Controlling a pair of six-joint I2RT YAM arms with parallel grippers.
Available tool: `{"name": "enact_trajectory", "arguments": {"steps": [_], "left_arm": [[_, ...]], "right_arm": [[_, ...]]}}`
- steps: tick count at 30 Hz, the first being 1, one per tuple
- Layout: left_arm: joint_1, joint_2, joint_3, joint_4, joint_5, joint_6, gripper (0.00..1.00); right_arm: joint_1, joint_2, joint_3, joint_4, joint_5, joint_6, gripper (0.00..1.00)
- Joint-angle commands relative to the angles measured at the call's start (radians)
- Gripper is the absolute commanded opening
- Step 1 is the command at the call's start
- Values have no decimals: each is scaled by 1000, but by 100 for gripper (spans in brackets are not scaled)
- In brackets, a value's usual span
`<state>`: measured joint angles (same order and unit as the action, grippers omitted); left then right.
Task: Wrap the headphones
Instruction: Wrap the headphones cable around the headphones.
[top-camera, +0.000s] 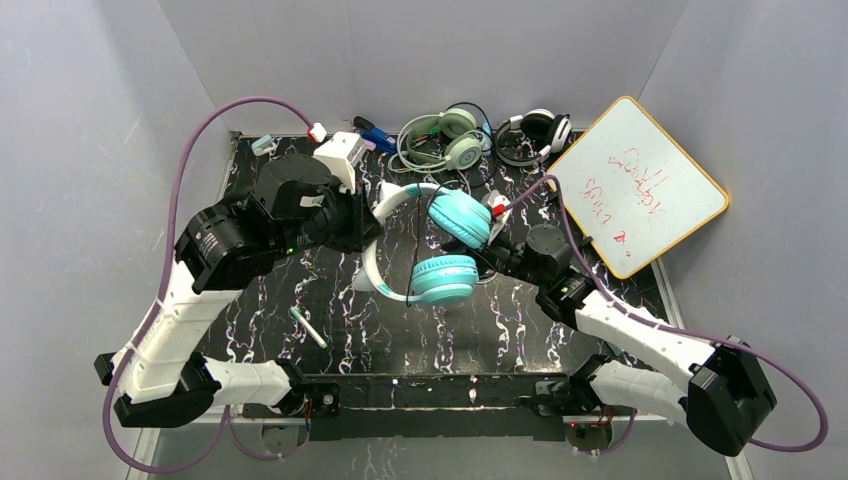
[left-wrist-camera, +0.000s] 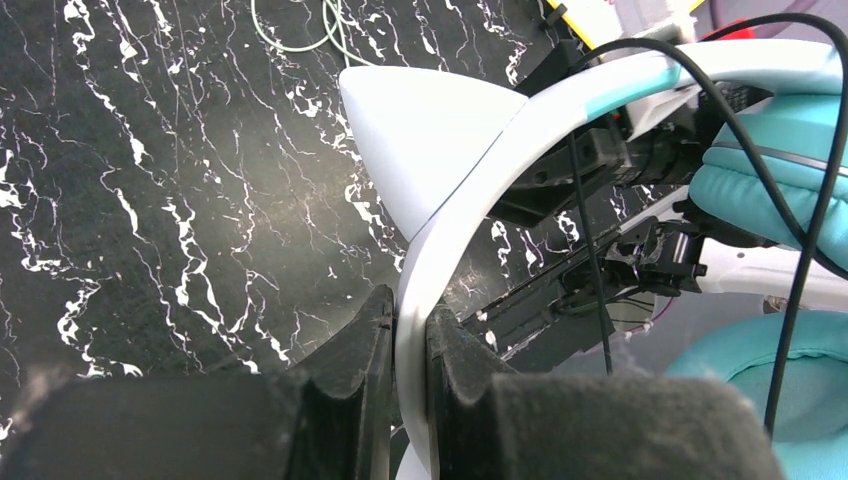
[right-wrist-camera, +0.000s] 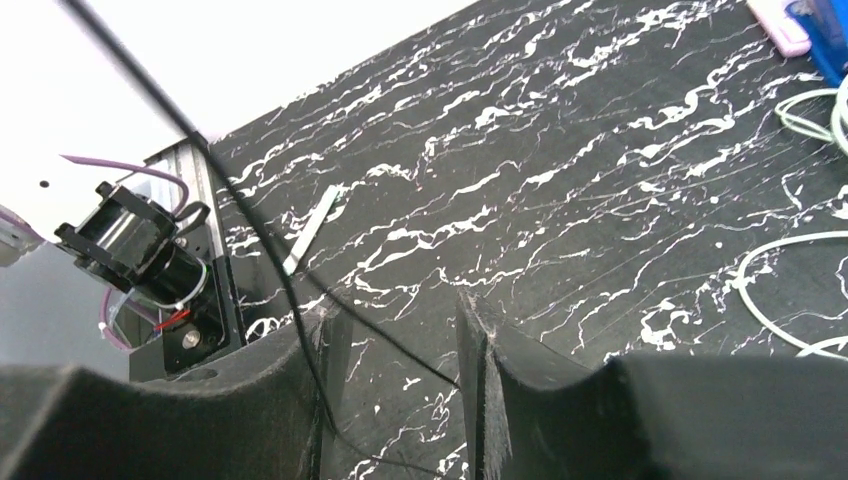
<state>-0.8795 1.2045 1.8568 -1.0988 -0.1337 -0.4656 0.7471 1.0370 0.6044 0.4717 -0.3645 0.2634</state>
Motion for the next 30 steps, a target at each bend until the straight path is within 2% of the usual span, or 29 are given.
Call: {"name": "enact_trajectory", "arguments": {"steps": [1,13,18,21,25,28,29,30], "left_arm": [[1,-22,43,78,10,-54,0],[1,-20,99,84,-142,-131,0],[1,-11,116,83,-188,-170,0],[1,-17,115,80,-235,-193,0],[1,-44,80,98,-287,-210,0],[1,-61,48,114,-297,-220,0],[1,-63,42,119,-294,-223,0],[1,-63,38,123,-290,-226,0]], "right_arm": [[-3,31,-10,110,-28,10,50],[-3,38,-72,166,-154,87,45],[-2,67,-92,222,-242,162,32],[2,92,-94,249,-284,213,20],[21,83,-113,265,-294,253,14],[34,52,-130,254,-274,263,15],[34,40,-133,241,-261,260,25],[34,29,-134,223,-248,250,30]]}}
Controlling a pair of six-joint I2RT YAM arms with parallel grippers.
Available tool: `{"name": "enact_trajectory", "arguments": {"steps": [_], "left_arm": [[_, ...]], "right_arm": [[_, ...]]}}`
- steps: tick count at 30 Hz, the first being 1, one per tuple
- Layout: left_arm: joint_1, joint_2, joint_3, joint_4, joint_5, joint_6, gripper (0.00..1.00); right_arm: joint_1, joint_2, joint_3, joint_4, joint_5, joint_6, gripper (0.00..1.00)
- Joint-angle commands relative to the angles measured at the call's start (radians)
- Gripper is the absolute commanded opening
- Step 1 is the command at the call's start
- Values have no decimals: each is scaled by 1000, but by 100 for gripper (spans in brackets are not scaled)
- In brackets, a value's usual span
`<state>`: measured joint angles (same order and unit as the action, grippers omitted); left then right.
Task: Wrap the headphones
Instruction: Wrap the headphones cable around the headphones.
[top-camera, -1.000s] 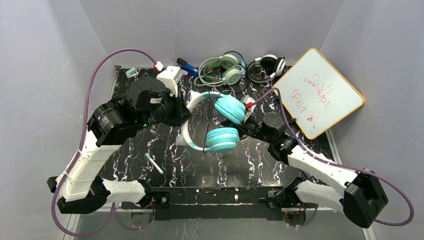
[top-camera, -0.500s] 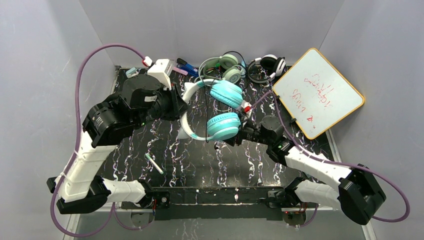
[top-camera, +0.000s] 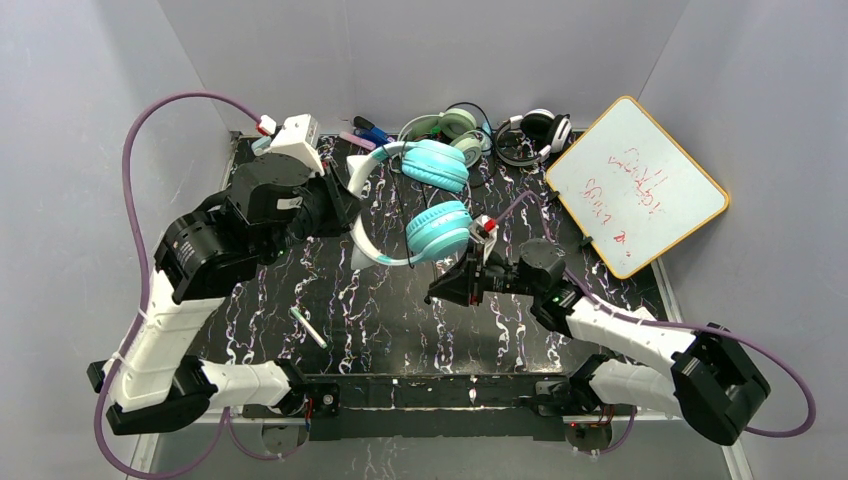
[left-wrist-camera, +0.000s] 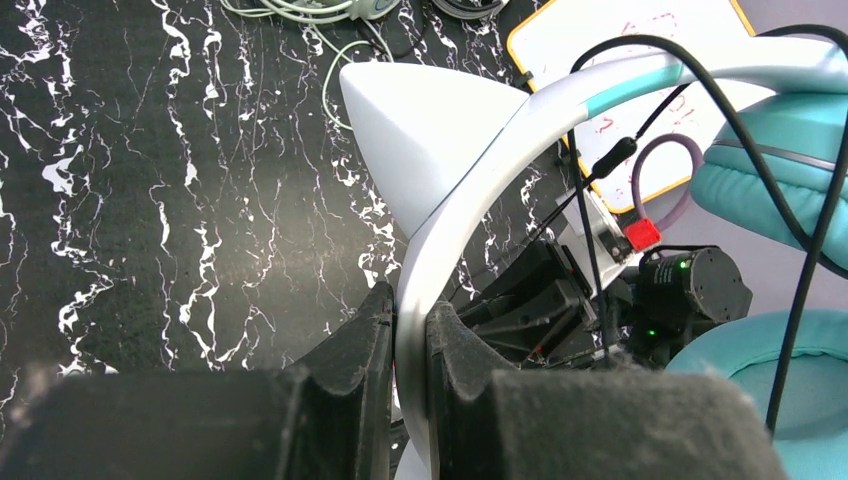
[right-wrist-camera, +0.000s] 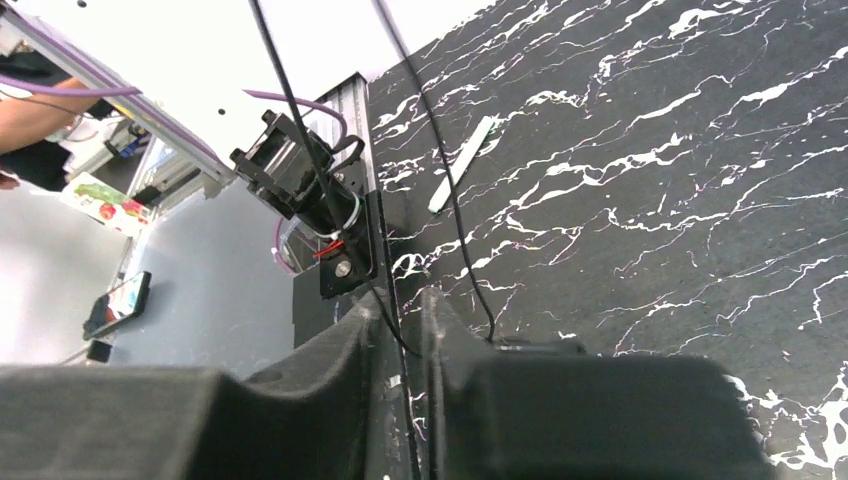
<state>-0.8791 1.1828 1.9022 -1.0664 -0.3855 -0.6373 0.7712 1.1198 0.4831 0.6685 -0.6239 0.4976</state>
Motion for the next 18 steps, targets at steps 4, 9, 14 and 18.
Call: {"name": "enact_trajectory", "arguments": {"steps": [4,9,14,18], "left_arm": [[0,-33,-4,95,-13,-47,0],[0,-3,21,70,11,-35,0],[0,11,25,75,51,-27,0],[0,32,54,70,84,-18,0]], "right_arm": [[10,-89,12,-73,80,-65,37],[10,-89,80,-180,169,-164,46],[10,-59,133,-204,216,-236,49],[10,-18,178,-208,234,-269,48]]}}
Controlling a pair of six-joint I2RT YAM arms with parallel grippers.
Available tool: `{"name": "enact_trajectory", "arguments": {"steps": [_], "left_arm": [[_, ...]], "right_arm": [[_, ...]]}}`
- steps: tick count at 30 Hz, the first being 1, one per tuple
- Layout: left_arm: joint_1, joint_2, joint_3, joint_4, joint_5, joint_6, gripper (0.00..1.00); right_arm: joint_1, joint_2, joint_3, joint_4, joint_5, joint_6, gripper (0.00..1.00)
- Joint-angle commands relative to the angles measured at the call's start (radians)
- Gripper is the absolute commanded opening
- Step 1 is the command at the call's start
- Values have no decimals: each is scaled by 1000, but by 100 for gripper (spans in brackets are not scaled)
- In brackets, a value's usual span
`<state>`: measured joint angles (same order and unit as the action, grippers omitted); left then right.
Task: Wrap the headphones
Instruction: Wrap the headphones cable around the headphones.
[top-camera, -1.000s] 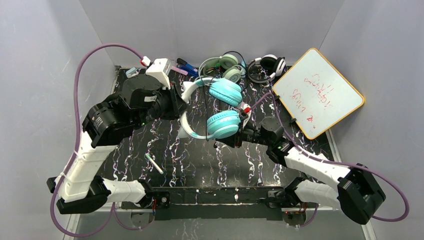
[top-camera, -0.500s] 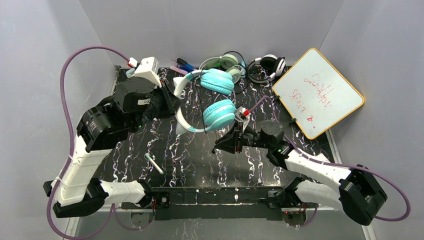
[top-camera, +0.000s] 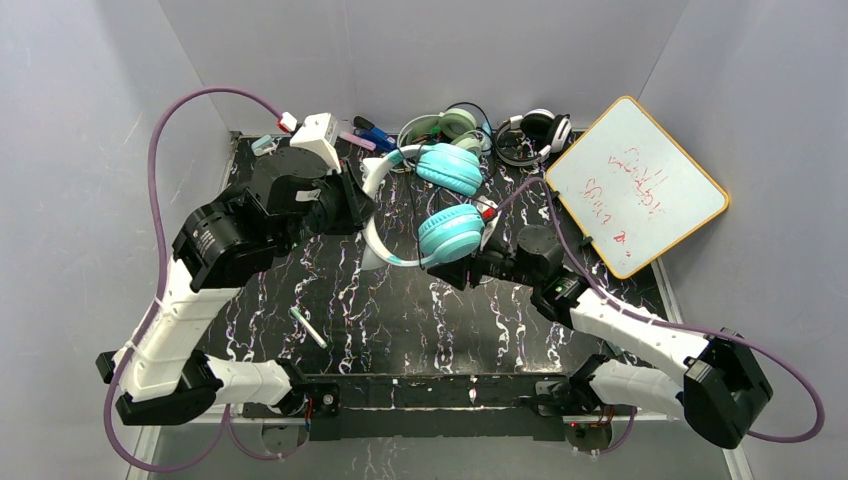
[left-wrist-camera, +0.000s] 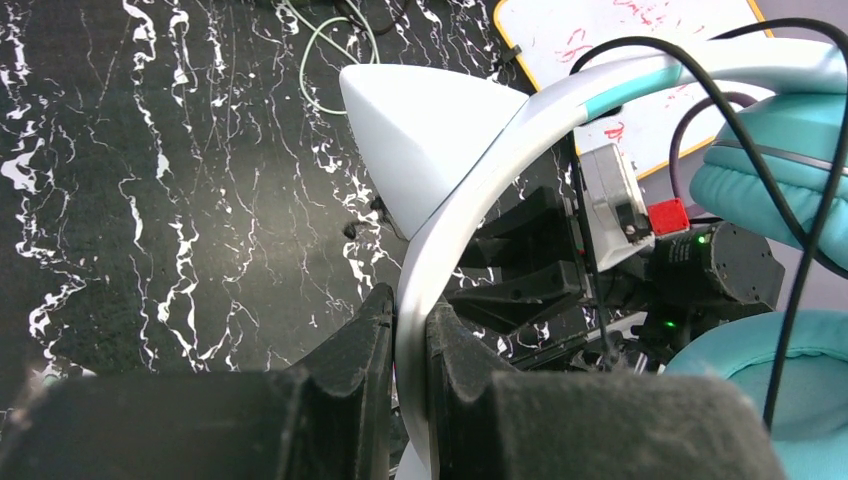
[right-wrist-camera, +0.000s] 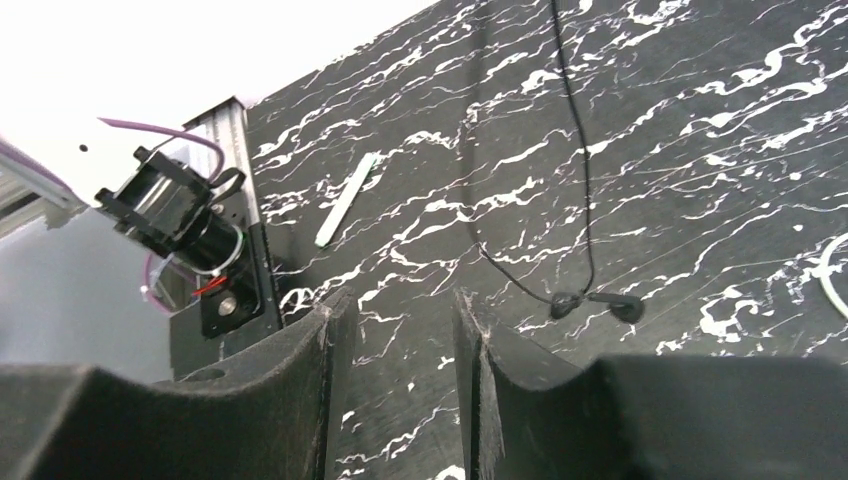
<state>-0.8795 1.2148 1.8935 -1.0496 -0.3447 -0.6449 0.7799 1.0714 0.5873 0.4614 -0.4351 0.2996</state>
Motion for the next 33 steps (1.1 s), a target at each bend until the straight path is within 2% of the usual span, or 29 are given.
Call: {"name": "enact_trajectory", "arguments": {"steps": [1,2,5,7,11,16,18,19,22,23,24,31,33], "left_arm": [[1,5,73,51,51,-9,0],[1,11,81,49,56,-7,0],[1,25,109,40,62,-2,0],[1,33,127,36,61,2,0],[1,46,158,31,65,6,0],[1,54,181,33,84,-1,0],[1,54,187,30,84,-2,0],[1,53,190,29,84,-5,0],[0,50,194,30,78,-8,0],[1,48,194,29,66,-9,0],[1,45,190,26,50,-10,0],[1,-2,69,81,-91,-82,0],[1,-6,25,109,-107,-106,0]], "right_arm": [[2,39,85,1,56,-77,49],[1,47,92,2,69,-82,54],[1,53,93,14,155,-85,85],[-1,42,72,51,210,-85,95],[-14,55,51,102,229,-119,99],[-30,118,59,161,143,-168,98],[-41,142,69,178,110,-170,88],[-47,155,77,183,87,-166,74],[-58,183,98,184,-16,-136,19],[-58,181,96,183,-44,-118,12],[-58,175,90,183,-68,-93,9],[-32,47,-79,282,-128,142,8],[-10,-7,-134,317,-119,205,2]]}}
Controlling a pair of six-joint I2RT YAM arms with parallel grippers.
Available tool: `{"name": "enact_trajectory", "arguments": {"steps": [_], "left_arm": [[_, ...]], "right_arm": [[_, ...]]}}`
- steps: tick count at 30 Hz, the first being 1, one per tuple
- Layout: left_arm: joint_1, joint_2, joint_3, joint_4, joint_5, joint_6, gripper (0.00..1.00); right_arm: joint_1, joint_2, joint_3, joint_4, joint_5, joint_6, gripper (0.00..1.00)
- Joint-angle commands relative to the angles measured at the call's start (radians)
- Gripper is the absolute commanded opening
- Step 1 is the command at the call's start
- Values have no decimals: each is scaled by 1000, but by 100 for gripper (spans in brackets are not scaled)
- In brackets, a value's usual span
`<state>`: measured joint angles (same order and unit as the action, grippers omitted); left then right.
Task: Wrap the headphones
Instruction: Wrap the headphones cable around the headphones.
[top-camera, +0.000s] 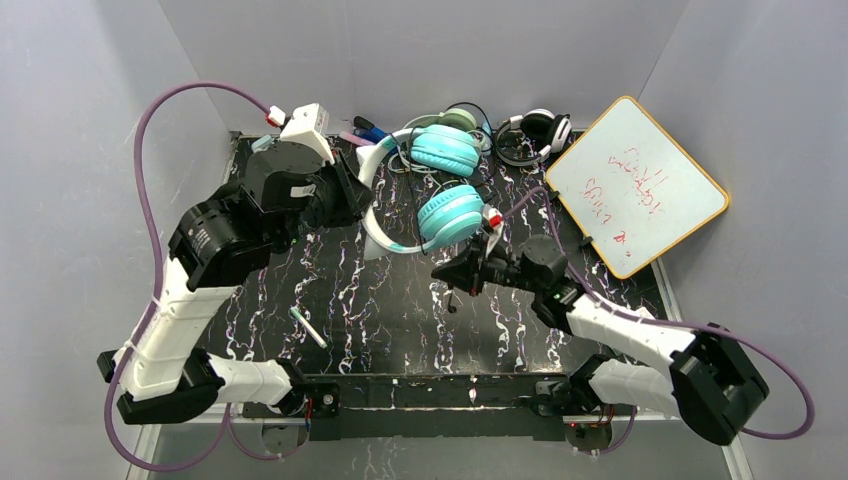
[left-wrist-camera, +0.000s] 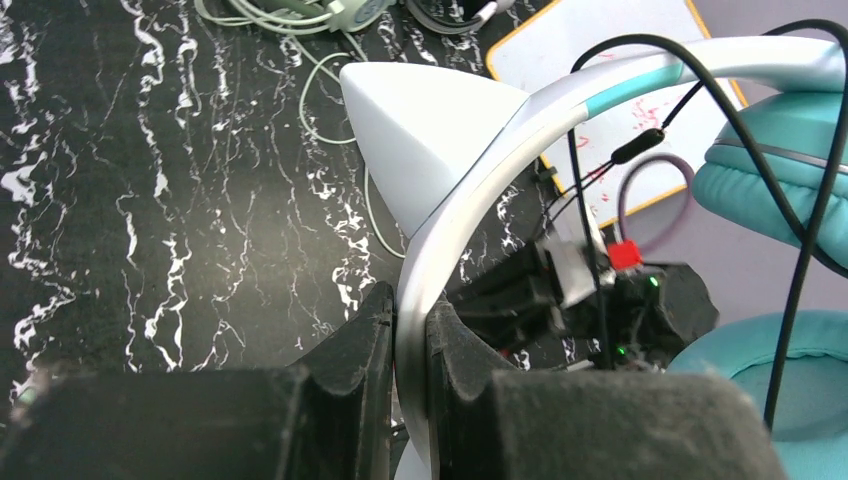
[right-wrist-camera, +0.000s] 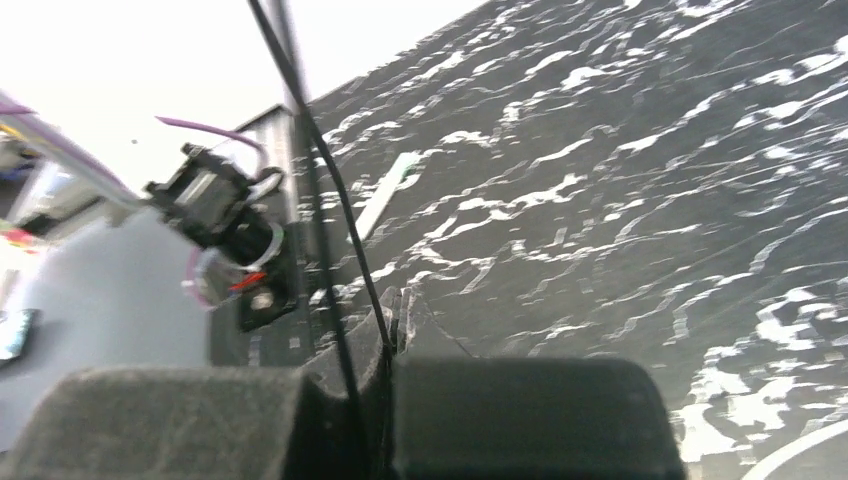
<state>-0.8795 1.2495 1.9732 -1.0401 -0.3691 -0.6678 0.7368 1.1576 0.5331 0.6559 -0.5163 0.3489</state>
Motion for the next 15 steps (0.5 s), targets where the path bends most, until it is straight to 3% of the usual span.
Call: {"name": "enact_trajectory", "arguments": {"steps": [1,6,15], "left_arm": [[1,-40,-75,111,-90,-99,0],[1,-33,-176,180,-145,-152,0],[3,15,-243,227,-336,-260,0]], "right_arm": [[45,-118,-95,123,-30,184,1],[139,-200,-85,-4,46,244,1],[295,-194,-2,-162,153,304,1]]}}
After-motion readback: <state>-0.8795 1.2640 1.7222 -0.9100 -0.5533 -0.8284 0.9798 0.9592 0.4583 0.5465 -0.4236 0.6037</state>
